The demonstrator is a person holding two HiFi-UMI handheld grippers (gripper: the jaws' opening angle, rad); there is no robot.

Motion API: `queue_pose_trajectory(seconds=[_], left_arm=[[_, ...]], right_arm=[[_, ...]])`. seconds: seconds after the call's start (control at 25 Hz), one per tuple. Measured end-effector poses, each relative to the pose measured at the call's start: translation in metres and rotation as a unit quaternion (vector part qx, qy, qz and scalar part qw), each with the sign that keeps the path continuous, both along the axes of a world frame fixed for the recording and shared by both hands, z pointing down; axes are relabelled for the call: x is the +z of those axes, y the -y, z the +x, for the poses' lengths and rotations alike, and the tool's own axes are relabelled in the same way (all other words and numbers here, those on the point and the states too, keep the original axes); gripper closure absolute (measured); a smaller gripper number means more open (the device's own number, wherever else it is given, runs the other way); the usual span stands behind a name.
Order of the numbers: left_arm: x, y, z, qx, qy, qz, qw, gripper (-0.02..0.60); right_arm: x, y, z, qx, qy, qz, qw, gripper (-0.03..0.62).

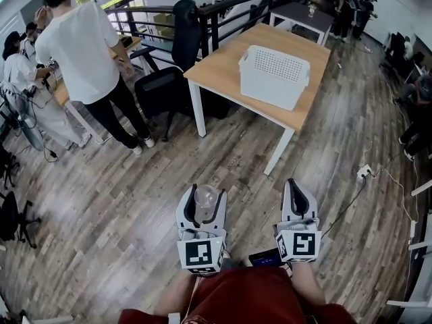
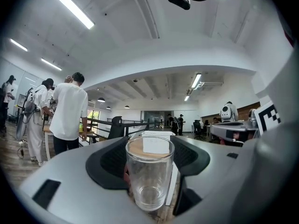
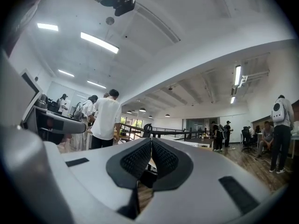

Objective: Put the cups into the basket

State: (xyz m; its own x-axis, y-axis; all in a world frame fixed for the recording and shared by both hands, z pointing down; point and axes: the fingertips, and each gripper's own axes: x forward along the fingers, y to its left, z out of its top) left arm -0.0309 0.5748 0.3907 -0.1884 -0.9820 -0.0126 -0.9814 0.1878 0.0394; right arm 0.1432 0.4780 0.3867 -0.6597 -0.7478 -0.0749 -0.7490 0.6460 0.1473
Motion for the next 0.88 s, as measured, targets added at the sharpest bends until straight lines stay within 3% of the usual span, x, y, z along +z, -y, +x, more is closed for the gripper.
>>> queue_pose_trajectory(seconds=[0.48, 0.88], left_arm=[[-0.003, 0.02, -0.025, 0.017, -0.003, 0.003, 0.9998, 0.295], [-0.002, 0.07, -0.021, 0.021, -0.005, -0.002, 0.9998, 0.295]], right_arm=[[-0.008, 0.018, -0.026, 0.012, 0.013, 0.004, 1.0, 0.582], [-0.003, 0.071, -0.026, 0.016, 0.019, -0.002, 1.0, 0.582]])
